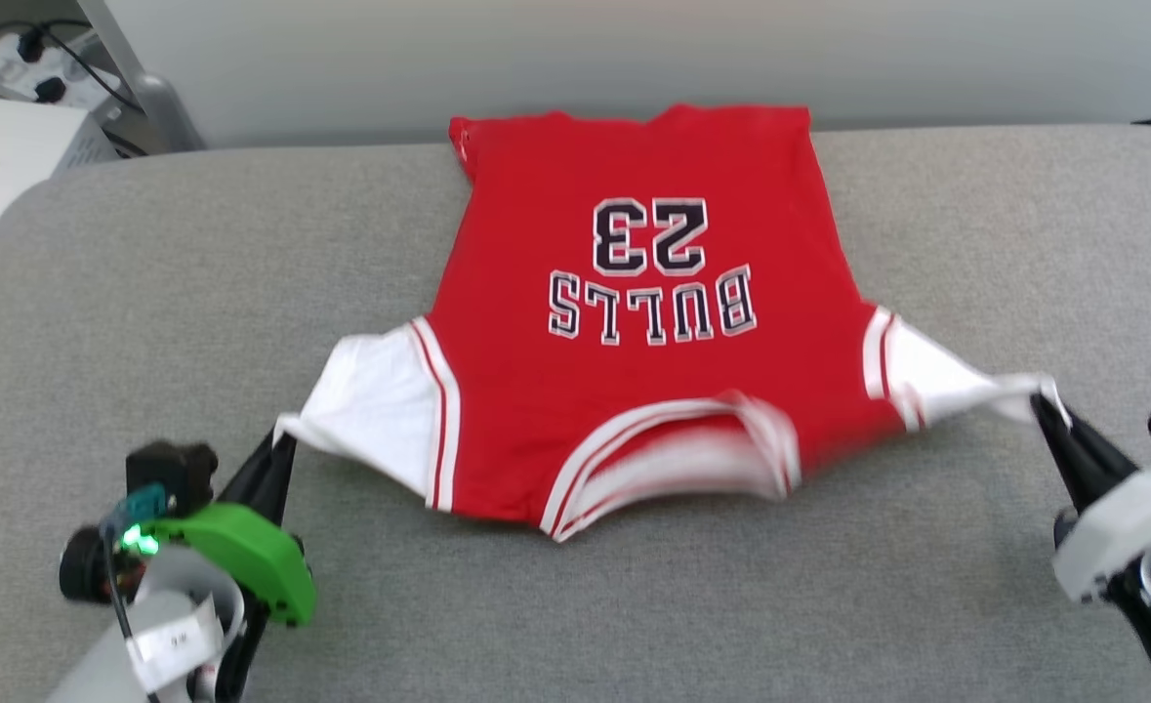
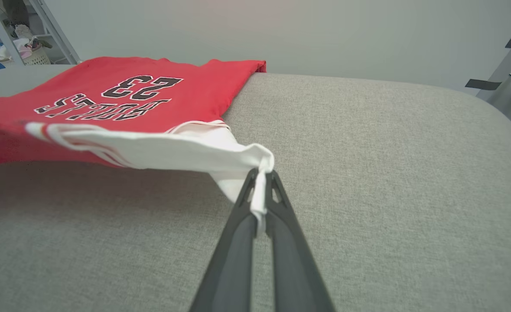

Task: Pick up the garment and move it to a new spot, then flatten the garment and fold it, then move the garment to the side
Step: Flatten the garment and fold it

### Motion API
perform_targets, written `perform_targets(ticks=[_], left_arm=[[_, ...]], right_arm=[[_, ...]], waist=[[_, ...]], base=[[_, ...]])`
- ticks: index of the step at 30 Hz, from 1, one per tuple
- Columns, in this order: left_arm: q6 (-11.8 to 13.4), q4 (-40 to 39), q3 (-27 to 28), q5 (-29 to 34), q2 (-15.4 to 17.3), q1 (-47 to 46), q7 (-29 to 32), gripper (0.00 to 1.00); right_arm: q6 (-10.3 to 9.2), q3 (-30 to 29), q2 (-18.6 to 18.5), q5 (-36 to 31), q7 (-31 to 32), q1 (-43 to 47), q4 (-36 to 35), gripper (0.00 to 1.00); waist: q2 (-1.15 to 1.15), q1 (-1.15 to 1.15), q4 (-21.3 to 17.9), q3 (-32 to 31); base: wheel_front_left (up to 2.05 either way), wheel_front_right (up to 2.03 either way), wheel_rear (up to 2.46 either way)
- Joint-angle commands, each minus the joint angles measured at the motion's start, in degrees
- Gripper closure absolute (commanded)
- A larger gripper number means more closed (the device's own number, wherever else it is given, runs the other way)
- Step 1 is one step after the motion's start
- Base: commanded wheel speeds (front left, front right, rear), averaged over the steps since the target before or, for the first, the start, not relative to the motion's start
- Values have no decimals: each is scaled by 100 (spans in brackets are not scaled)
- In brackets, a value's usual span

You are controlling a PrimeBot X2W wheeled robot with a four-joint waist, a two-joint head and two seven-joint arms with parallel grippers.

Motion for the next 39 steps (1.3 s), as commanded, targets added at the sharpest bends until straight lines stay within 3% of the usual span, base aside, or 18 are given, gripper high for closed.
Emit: perform_targets(ticks=[1, 13, 22, 24, 25, 26, 31, 39], left_arm=[[63, -22, 161, -18, -61, 293, -33, 100], [158, -100, 830, 309, -537, 1800, -34, 100], [70, 56, 983, 565, -840, 2205, -34, 100], [45, 34, 1052, 634, -903, 2209, -34, 100], [36, 22, 1067, 683, -922, 2203, -34, 100], [25, -6, 1098, 736, -946, 2193, -34, 100], [-7, -195, 1205, 934, -1034, 2179, -34, 100], [59, -881, 1387, 1351, -1195, 2010, -34, 100]], right_arm=[[-3, -112, -36, 46, -26, 320, -78, 100], [-3, -1296, 128, 32, 251, 2745, -808, 100], [-3, -1898, 447, 13, 828, 3634, -1128, 100], [-3, -1997, 533, -29, 897, 3636, -1178, 62], [-3, -2017, 549, -58, 944, 3627, -1215, 52], [-3, -2049, 563, -86, 1011, 3604, -1262, 0], [-3, -2177, 329, -328, 1252, 3350, -1699, 0], [-3, -3205, -263, -855, 1478, 2259, -2639, 0]], waist=[[0, 1, 77, -242], [0, 1, 298, -485], [0, 1, 350, -438], [0, 1, 353, -432], [0, 1, 352, -434], [0, 1, 348, -434], [0, 1, 329, -393], [0, 1, 541, 1]], base=[[0, 0, 0], [0, 0, 0], [0, 0, 0], [0, 0, 0], [0, 0, 0], [0, 0, 0], [0, 0, 0], [0, 0, 0]])
